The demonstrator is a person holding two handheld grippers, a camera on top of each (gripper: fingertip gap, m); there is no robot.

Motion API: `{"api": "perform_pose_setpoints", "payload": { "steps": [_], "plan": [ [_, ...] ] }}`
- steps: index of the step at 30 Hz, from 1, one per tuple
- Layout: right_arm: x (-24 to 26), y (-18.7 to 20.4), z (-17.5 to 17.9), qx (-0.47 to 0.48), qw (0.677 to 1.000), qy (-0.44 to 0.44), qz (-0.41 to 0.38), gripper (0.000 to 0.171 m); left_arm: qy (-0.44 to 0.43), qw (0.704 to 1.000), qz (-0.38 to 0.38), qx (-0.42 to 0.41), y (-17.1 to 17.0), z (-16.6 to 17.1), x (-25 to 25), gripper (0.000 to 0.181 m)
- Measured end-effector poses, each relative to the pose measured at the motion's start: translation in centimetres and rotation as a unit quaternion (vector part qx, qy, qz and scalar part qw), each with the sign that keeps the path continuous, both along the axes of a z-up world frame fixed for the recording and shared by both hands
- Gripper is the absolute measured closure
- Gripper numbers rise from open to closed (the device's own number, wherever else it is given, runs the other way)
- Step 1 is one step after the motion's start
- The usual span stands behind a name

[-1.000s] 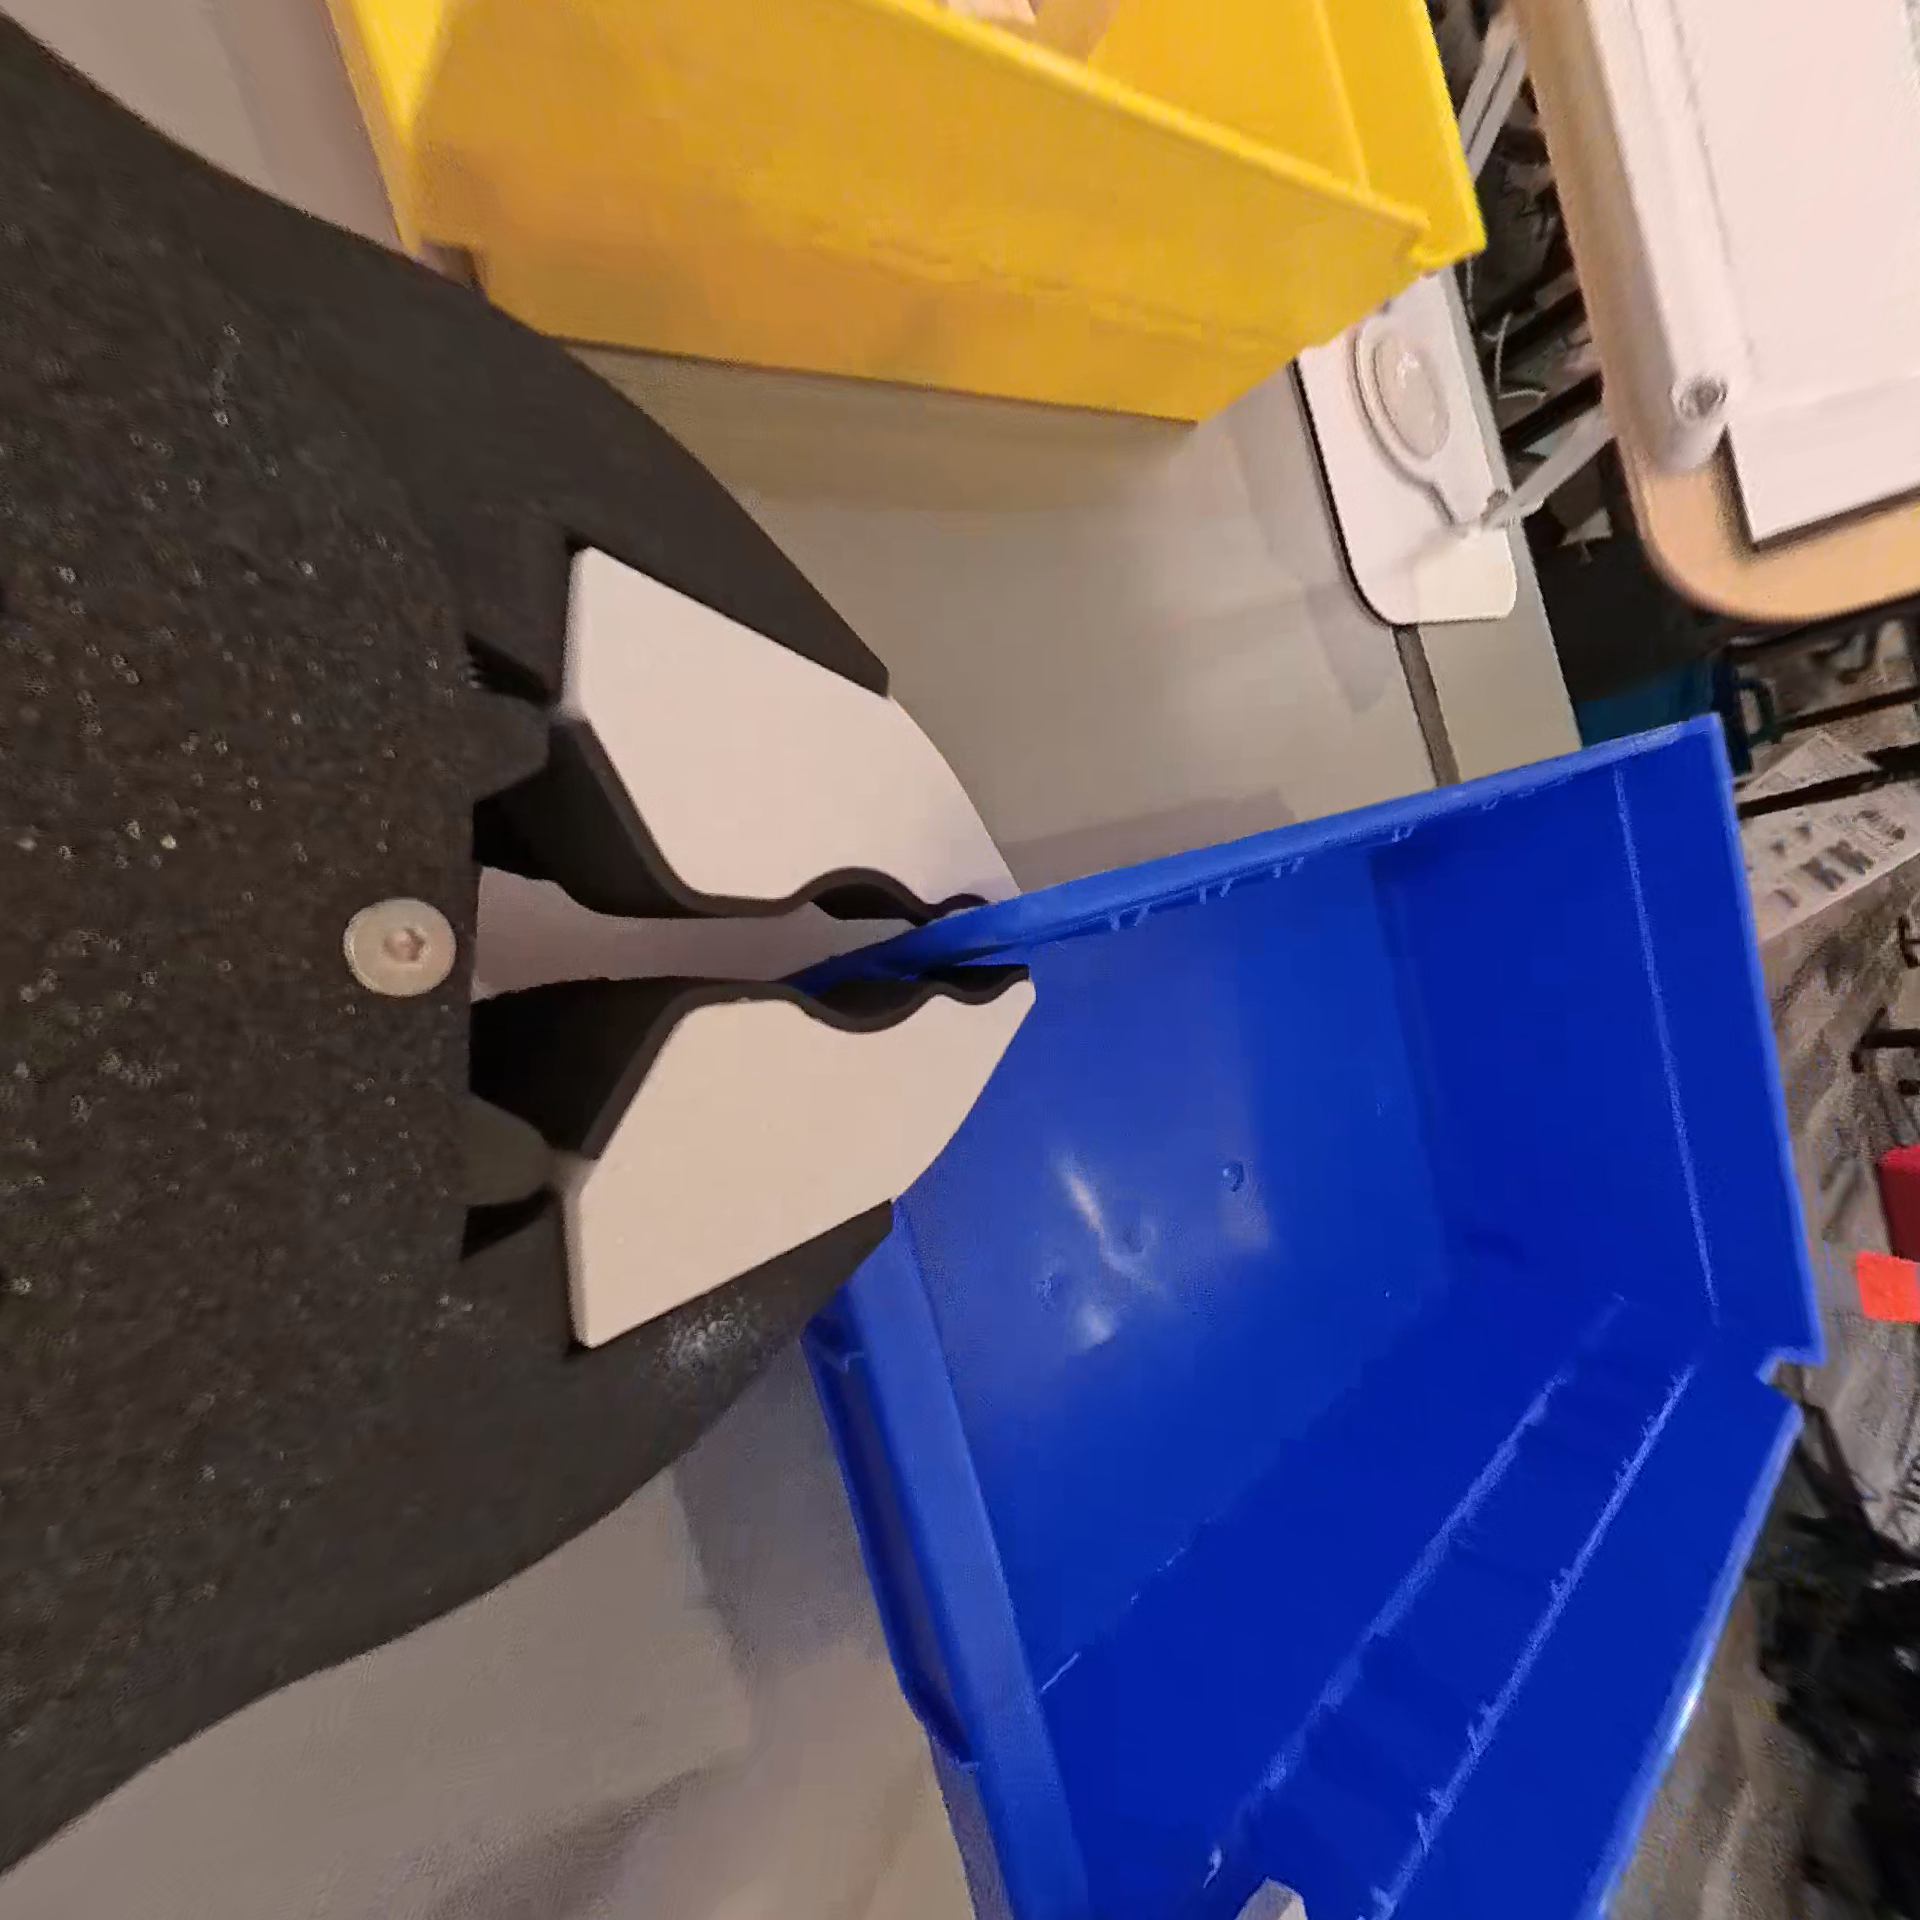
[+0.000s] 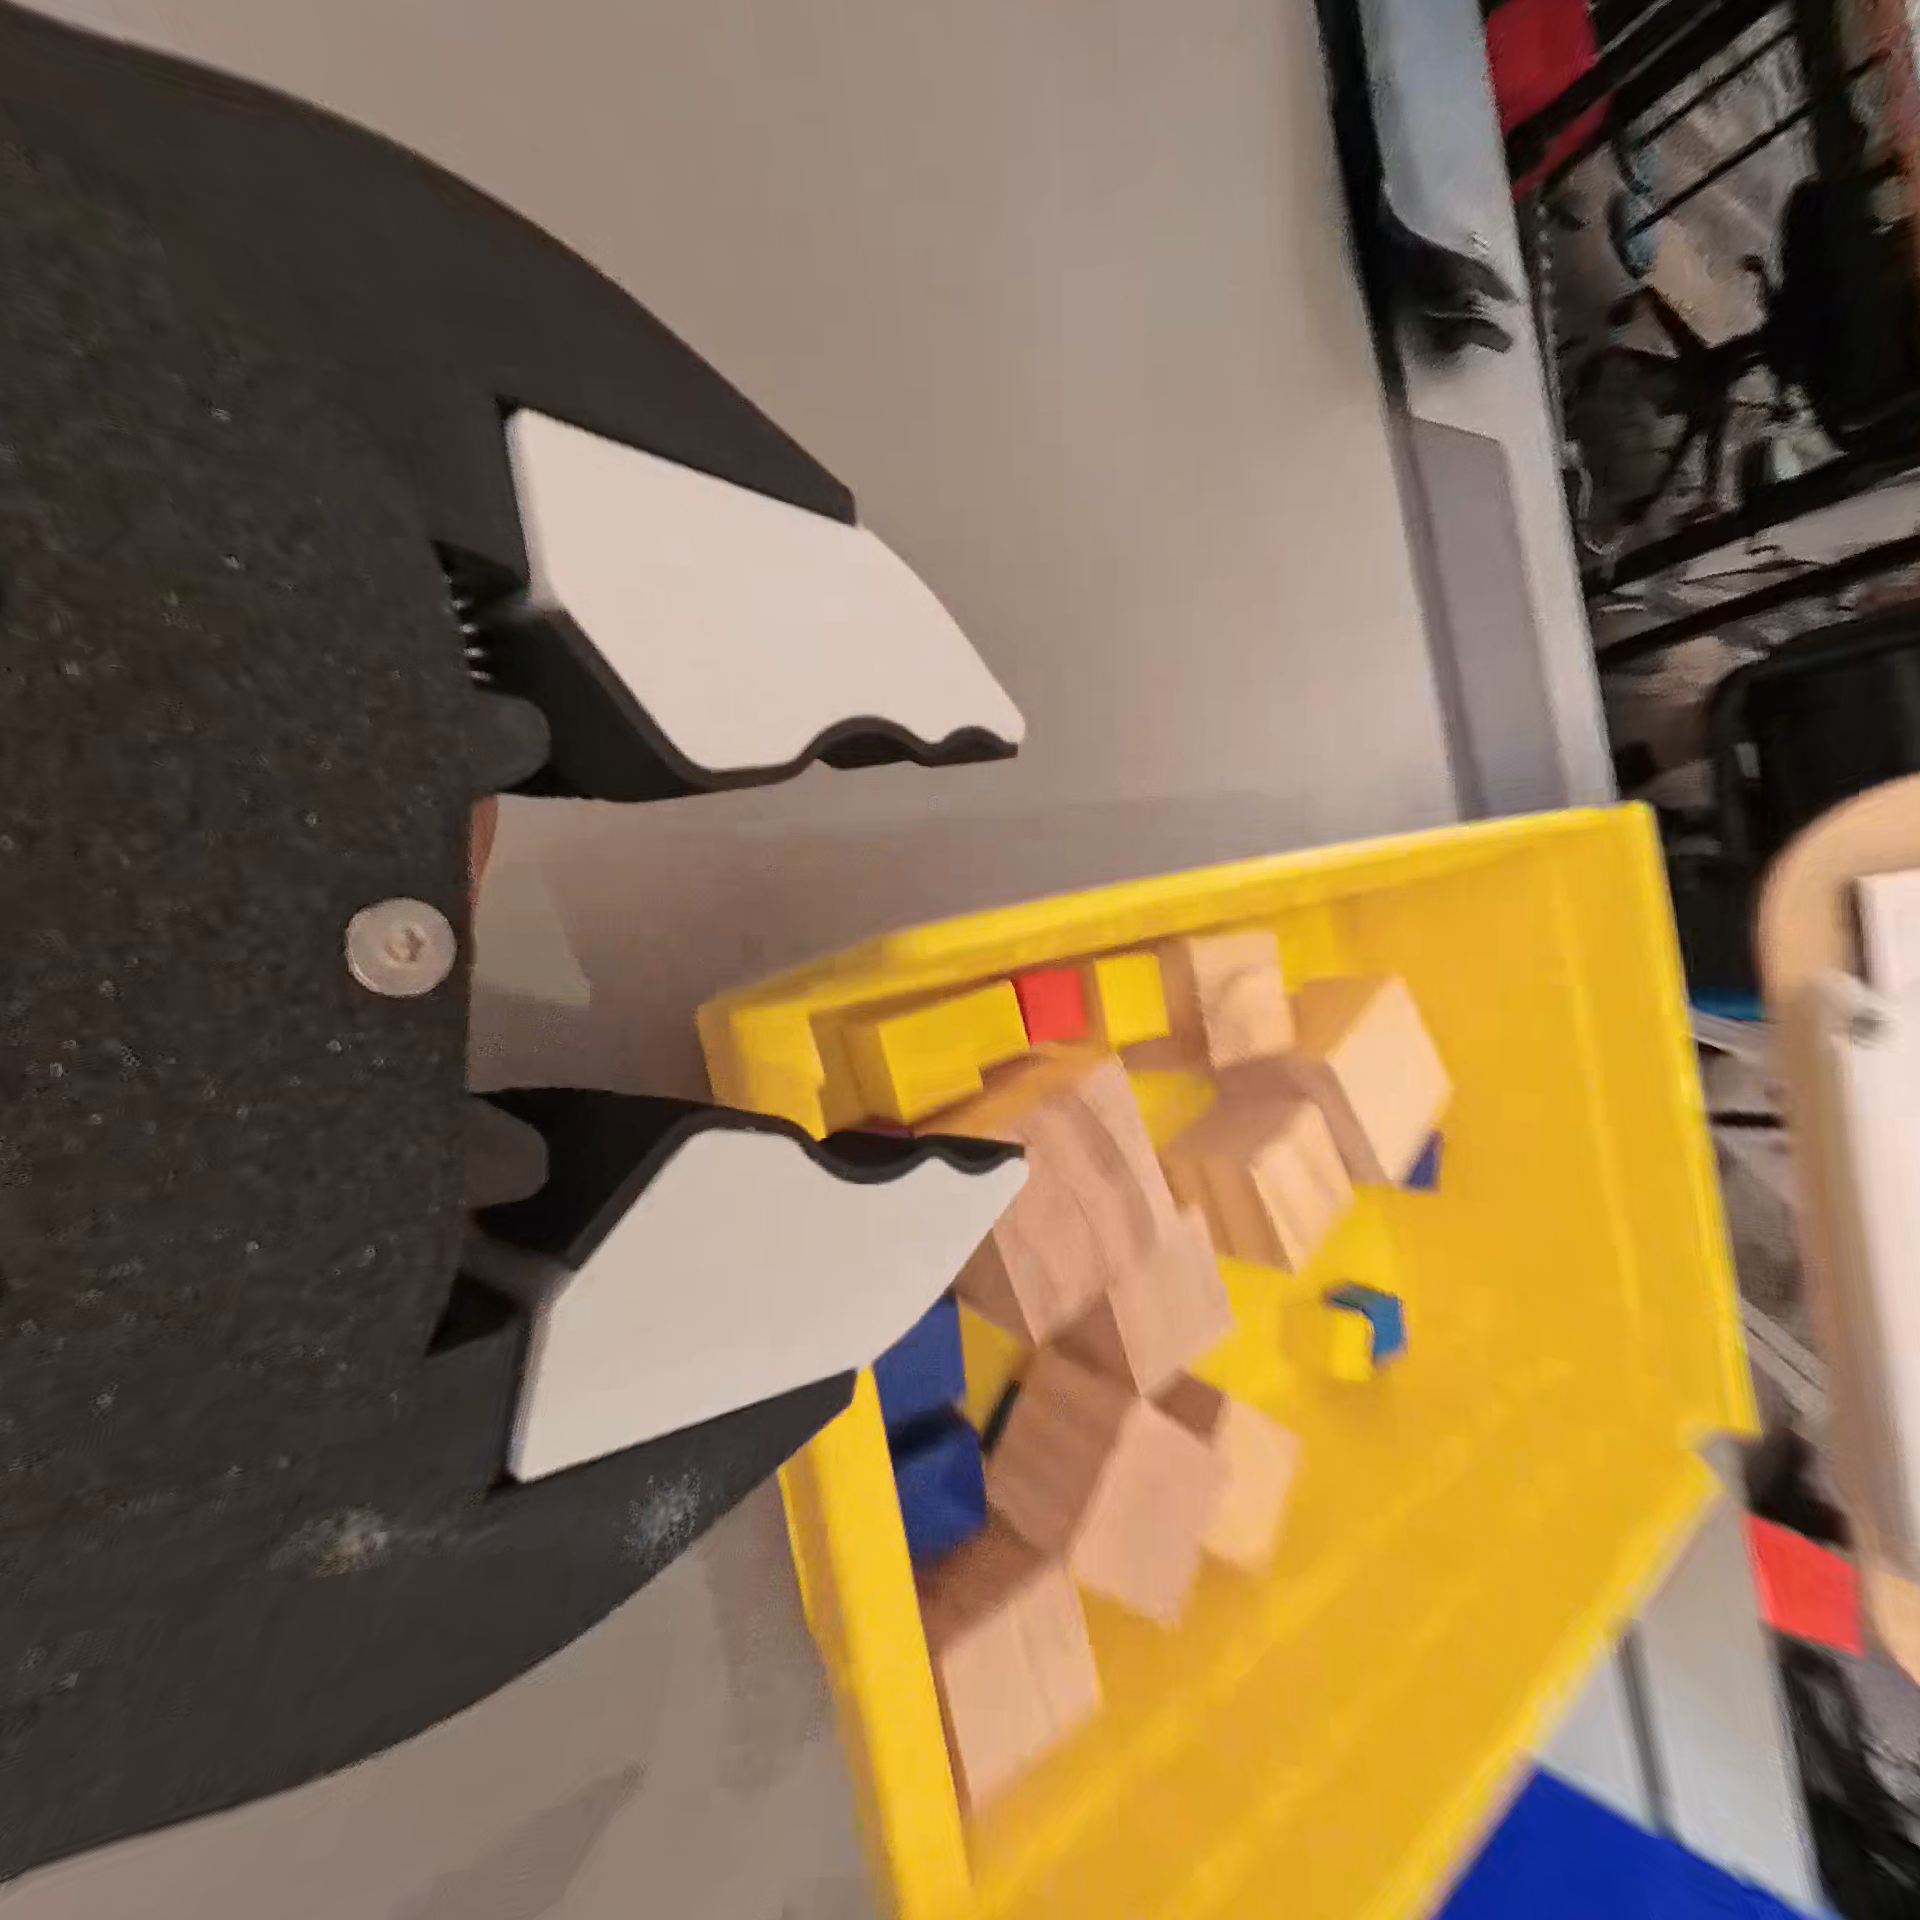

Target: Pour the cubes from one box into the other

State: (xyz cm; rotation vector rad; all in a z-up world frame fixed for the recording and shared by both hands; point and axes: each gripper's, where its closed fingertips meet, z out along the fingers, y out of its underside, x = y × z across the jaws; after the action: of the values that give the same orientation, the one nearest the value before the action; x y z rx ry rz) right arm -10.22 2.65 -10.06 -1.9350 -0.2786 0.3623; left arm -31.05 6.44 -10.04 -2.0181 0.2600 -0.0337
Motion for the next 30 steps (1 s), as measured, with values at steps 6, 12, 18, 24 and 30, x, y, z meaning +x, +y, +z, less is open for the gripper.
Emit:
{"api": "perform_pose_setpoints", "payload": {
  "steps": [6,12,18,24,30],
  "plan": [
    [-1.1,4.2,-3.1,-0.057,0.992,-0.047,-0.099,0.142,-0.092,0.993,-0.031,-0.071,1.2,-3.4,0.3,0.142],
    [-1.6,4.0,-2.7,-0.047,0.985,-0.074,-0.147,0.168,-0.037,0.996,-0.031,-0.070,1.7,-2.9,0.1,0.177],
    [-8.6,4.7,0.6,0.006,0.990,-0.067,-0.127,0.167,-0.056,0.997,0.004,-0.046,1.9,-0.4,-6.8,0.178],
    [-19.5,4.8,0.2,0.009,0.994,-0.057,-0.091,0.167,-0.050,0.997,0.040,-0.041,0.7,-0.3,-17.7,0.178],
    [-23.9,4.0,-1.6,-0.009,0.995,-0.051,-0.085,0.167,-0.065,0.995,0.045,-0.056,-0.1,-2.0,-22.2,0.178]
  ]
}}
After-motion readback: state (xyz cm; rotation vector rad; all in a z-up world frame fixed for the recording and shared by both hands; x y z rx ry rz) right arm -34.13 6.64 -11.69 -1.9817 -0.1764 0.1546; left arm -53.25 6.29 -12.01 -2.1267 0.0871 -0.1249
